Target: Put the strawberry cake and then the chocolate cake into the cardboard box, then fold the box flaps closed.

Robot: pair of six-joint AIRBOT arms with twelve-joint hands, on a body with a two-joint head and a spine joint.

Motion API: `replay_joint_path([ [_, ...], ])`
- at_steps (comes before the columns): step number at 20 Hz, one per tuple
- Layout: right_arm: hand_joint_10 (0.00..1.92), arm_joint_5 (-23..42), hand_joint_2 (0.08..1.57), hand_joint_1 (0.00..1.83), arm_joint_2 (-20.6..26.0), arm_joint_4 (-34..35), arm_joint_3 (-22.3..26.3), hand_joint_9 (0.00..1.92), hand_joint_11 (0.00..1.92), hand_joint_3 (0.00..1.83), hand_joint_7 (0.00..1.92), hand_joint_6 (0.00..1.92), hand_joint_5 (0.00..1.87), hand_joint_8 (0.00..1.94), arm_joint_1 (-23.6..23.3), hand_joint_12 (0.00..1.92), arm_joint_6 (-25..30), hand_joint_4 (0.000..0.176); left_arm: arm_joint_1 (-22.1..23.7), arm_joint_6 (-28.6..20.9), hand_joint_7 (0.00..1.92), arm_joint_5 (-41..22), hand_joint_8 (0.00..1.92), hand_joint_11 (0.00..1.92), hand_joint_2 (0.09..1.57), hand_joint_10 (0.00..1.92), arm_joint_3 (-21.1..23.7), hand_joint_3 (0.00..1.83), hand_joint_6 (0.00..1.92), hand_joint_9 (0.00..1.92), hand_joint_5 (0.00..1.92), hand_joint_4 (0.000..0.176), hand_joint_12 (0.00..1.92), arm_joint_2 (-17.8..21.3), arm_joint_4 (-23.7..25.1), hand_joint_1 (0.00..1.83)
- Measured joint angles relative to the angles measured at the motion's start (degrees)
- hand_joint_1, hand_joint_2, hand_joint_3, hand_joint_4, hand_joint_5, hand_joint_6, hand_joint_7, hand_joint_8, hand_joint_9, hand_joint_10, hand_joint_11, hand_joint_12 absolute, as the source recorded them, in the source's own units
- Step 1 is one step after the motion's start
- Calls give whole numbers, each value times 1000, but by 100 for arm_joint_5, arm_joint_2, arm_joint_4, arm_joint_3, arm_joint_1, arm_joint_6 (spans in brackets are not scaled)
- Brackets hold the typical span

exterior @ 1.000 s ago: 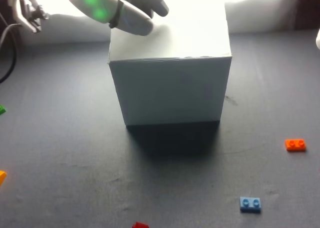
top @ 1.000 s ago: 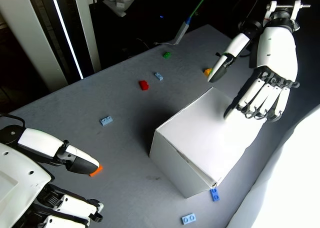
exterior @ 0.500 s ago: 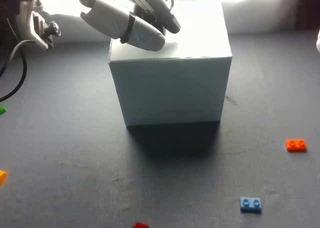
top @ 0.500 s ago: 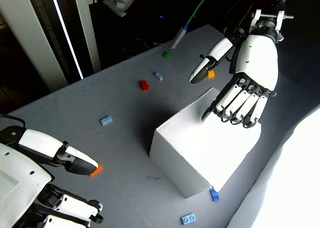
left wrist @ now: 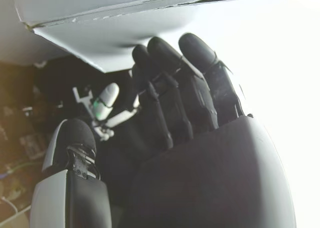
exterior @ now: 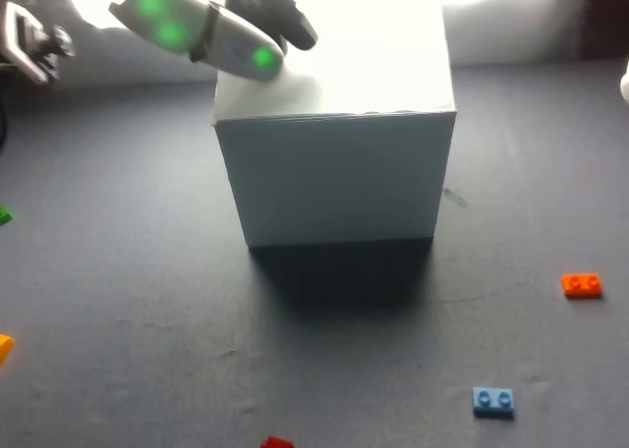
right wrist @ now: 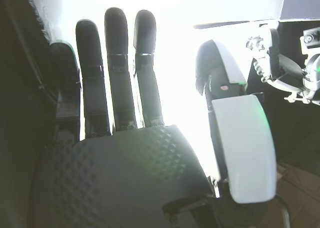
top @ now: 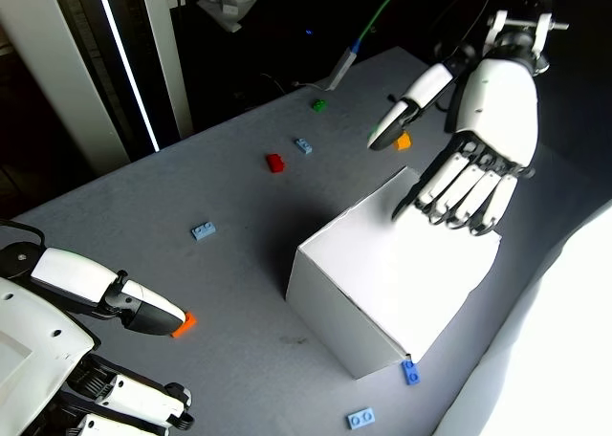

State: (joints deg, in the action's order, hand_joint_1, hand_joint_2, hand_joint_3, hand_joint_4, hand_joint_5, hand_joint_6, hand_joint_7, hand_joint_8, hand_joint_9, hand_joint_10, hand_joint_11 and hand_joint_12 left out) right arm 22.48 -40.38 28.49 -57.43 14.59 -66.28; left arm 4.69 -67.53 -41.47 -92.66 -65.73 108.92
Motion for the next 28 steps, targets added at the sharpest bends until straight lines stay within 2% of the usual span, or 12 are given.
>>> replay_joint_path([
  [7, 1214, 98, 1244, 225, 2, 2, 4, 482, 242, 0, 680, 846, 656, 843, 11, 1689, -28, 0, 507, -1104, 698, -299, 518, 220, 1176, 1039, 1106, 1, 3, 537, 678, 0, 1579, 962, 1191, 342],
  [11, 1006, 411, 1241, 65, 0, 2, 17, 587, 272, 0, 851, 455, 840, 460, 188, 1659, -149, 0, 946, -1462, 732, -446, 475, 190, 1217, 1022, 1646, 9, 48, 524, 800, 0, 1584, 1563, 1965, 202],
  [13, 959, 621, 1252, 7, 0, 2, 22, 703, 283, 0, 1013, 422, 928, 299, 210, 1746, -197, 0, 1154, -1615, 773, -446, 628, 178, 1228, 1036, 1856, 1, 92, 543, 934, 0, 1618, 1749, 2151, 146],
  [15, 1068, 901, 1239, 0, 0, -2, 22, 890, 407, 0, 1226, 550, 1024, 263, 293, 1772, -310, 0, 1187, -1655, 930, -428, 891, 266, 1225, 1367, 2079, 0, 270, 661, 1028, 0, 1809, 1886, 2275, 114],
  [16, 1371, 1012, 1242, 0, -11, -39, 22, 1007, 509, 1, 1290, 881, 1025, 643, 367, 1850, -334, 0, 1220, -1652, 1012, -472, 1076, 410, 1238, 1582, 2247, 1, 639, 799, 948, 0, 1899, 2000, 2420, 116],
  [18, 1720, 1106, 1249, 0, -42, -358, 22, 1109, 702, 1, 1254, 1263, 1062, 1330, 494, 1918, -345, 0, 1222, -1657, 1105, -470, 1466, 777, 1261, 1792, 2481, 5, 1213, 1047, 874, 0, 1920, 2168, 2588, 34],
  [19, 1853, 1115, 1257, 0, -68, -407, 22, 1194, 874, 2, 1295, 1516, 1114, 1562, 501, 1920, -348, 0, 1222, -1663, 1180, -483, 1583, 1011, 1263, 1856, 2586, 3, 1394, 1164, 931, 0, 1921, 2210, 2717, 6],
  [21, 1912, 1158, 1261, 0, -83, -463, 33, 1291, 1105, 0, 1341, 1762, 1185, 1693, 542, 1921, -345, 0, 1156, -1711, 1273, -487, 1642, 1194, 1272, 1850, 2771, 4, 1637, 1262, 1053, 0, 1921, 2323, 2754, 0],
  [23, 1913, 1161, 1262, 0, -83, -437, 31, 1344, 1203, 0, 1380, 1825, 1189, 1718, 542, 1921, -345, 37, 968, -1766, 1325, -490, 1659, 1235, 1283, 1857, 2900, 6, 1735, 1319, 1121, 0, 1921, 2422, 2804, 0],
  [24, 1919, 1161, 1260, 0, -83, -435, 31, 1362, 1231, 0, 1387, 1856, 1203, 1765, 544, 1921, -345, 127, 929, -1766, 1328, -490, 1676, 1238, 1295, 1872, 2938, 9, 1721, 1325, 1138, 0, 1921, 2455, 2830, 0],
  [25, 1921, 1158, 1262, 0, -83, -428, 28, 1369, 1281, 1, 1386, 1880, 1209, 1823, 542, 1921, -348, 166, 850, -1781, 1334, -485, 1709, 1244, 1301, 1896, 2990, 8, 1727, 1327, 1157, 0, 1921, 2461, 2826, 0],
  [28, 1921, 1158, 1271, 3, -94, -444, 28, 1338, 1281, 3, 1353, 1859, 1195, 1882, 542, 1921, -348, 176, 728, -1790, 1337, -503, 1760, 1262, 1311, 1921, 3064, 0, 1738, 1336, 1175, 0, 1921, 2492, 2780, 4],
])
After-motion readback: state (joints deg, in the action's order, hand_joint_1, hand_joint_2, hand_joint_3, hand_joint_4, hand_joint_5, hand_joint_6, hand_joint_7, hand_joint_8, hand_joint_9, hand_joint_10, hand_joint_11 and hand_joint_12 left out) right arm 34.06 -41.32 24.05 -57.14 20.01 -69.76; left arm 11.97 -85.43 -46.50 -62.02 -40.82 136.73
